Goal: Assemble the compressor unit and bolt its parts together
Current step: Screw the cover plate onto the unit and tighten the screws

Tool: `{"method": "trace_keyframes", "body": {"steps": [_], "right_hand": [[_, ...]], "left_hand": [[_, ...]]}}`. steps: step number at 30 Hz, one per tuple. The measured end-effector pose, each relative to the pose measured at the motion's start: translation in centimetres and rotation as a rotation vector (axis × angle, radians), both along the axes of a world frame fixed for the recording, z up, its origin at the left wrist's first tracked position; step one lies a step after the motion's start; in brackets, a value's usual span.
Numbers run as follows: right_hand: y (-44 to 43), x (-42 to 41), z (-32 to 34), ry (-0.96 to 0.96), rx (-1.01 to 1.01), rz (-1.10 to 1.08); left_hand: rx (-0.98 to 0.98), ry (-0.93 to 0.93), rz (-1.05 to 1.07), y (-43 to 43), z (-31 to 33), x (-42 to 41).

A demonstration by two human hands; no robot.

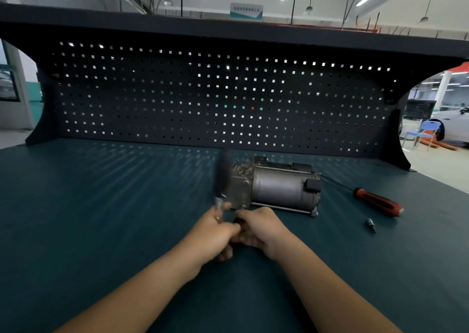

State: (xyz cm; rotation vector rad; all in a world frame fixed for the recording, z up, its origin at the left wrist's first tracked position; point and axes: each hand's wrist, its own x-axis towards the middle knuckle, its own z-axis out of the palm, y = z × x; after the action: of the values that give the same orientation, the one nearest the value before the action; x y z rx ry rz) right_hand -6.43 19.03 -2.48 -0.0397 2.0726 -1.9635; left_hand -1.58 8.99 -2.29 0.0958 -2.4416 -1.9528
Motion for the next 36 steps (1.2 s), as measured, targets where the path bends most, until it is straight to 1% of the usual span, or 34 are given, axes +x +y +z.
{"method": "trace_keyframes", "body": {"steps": [1, 2, 3, 4, 5, 6, 7, 8, 10, 12, 13, 14, 15, 16, 17, 19, 22, 23, 24, 25, 26, 27, 28, 29, 30, 32, 33, 34, 35, 36], "right_hand": [[0.0, -0.1, -0.1, 0.000, -0.005, 0.005], [0.0, -0.2, -0.1, 0.002, 0.001, 0.012], [0.0, -0.1, -0.2, -0.002, -0.003, 0.017], [-0.1, -0.2, -0.2, -0.003, -0.008, 0.019], [-0.1, -0.2, -0.2, 0.000, -0.017, 0.018], [-0.1, -0.2, -0.3, 0.005, -0.018, 0.019], [-0.2, -0.2, -0.4, 0.011, -0.018, 0.017], [-0.2, -0.2, -0.3, 0.015, -0.010, 0.013], [-0.1, -0.3, -0.4, 0.030, 0.024, -0.012], [0.0, -0.5, -0.4, 0.061, 0.112, -0.032], [0.0, -0.8, -0.5, 0.083, 0.193, -0.033], [0.1, -0.9, -0.4, 0.106, 0.285, -0.035], [0.1, -1.0, -0.3, 0.129, 0.350, -0.041], [0.1, -0.9, -0.3, 0.144, 0.377, -0.042], [0.1, -0.9, -0.4, 0.153, 0.368, -0.029], [0.0, -0.5, -0.4, 0.134, 0.276, -0.001], [0.0, -0.3, -0.4, 0.100, 0.227, 0.012], [0.0, -0.5, -0.4, 0.098, 0.245, 0.018], [0.1, -0.6, -0.3, 0.100, 0.282, 0.020], [0.1, -0.7, -0.4, 0.111, 0.328, 0.016], [0.1, -0.8, -0.4, 0.133, 0.373, 0.007], [0.1, -0.9, -0.5, 0.162, 0.408, -0.004], [0.1, -0.9, -0.5, 0.185, 0.429, -0.016], [0.1, -0.9, -0.6, 0.201, 0.437, -0.029], [0.2, -1.0, -0.6, 0.218, 0.441, -0.046], [0.4, -1.2, -0.5, 0.256, 0.457, -0.089], [0.5, -1.5, -0.4, 0.271, 0.473, -0.115], [0.7, -1.7, -0.4, 0.276, 0.484, -0.139], [0.8, -2.1, -0.4, 0.268, 0.476, -0.148], [1.0, -2.3, -0.4, 0.254, 0.466, -0.146]], "left_hand": [[0.316, -0.117, 0.039, 0.1, 0.1, -0.1], [0.590, -0.194, 0.083, 0.1, 0.4, -0.1], [0.768, -0.233, 0.098, 0.0, 0.6, -0.1], [0.859, -0.258, 0.091, -0.2, 0.8, 0.0], [0.870, -0.252, 0.087, -0.3, 0.8, -0.1], [0.808, -0.235, 0.089, -0.2, 0.8, -0.2], [0.660, -0.193, 0.100, -0.1, 0.7, -0.3], [0.427, -0.133, 0.098, 0.0, 0.5, -0.4], [-0.136, 0.083, 0.057, 0.1, -0.1, -0.4], [-0.635, 0.270, 0.009, 0.3, -0.8, -0.2], [-0.843, 0.339, 0.003, 0.4, -1.1, -0.1], [-0.987, 0.403, 0.004, 0.4, -1.3, 0.2], [-1.049, 0.451, 0.014, 0.4, -1.4, 0.3], [-1.034, 0.459, 0.009, 0.2, -1.4, 0.1], [-0.939, 0.447, 0.007, 0.0, -1.2, 0.0], [-0.622, 0.316, 0.005, 0.0, -0.4, -0.1], [0.105, -0.007, 0.035, 0.5, 0.2, 0.0], [0.324, -0.096, 0.061, 0.6, 0.2, 0.0], [0.502, -0.170, 0.097, 0.5, 0.3, 0.0], [0.628, -0.214, 0.130, 0.3, 0.5, 0.0], [0.678, -0.237, 0.142, 0.2, 0.6, 0.0], [0.661, -0.230, 0.137, 0.1, 0.7, 0.0], [0.578, -0.202, 0.132, 0.0, 0.8, -0.1], [0.436, -0.145, 0.117, 0.0, 0.8, 0.0], [0.208, -0.058, 0.086, -0.2, 0.6, 0.0], [-0.434, 0.167, -0.008, -0.3, -0.2, 0.3], [-0.765, 0.243, -0.044, -0.2, -0.4, 0.5], [-1.021, 0.294, -0.065, -0.2, -0.7, 0.7], [-1.168, 0.322, -0.072, -0.1, -0.9, 0.8], [-1.196, 0.349, -0.059, -0.1, -1.1, 0.6]]}}
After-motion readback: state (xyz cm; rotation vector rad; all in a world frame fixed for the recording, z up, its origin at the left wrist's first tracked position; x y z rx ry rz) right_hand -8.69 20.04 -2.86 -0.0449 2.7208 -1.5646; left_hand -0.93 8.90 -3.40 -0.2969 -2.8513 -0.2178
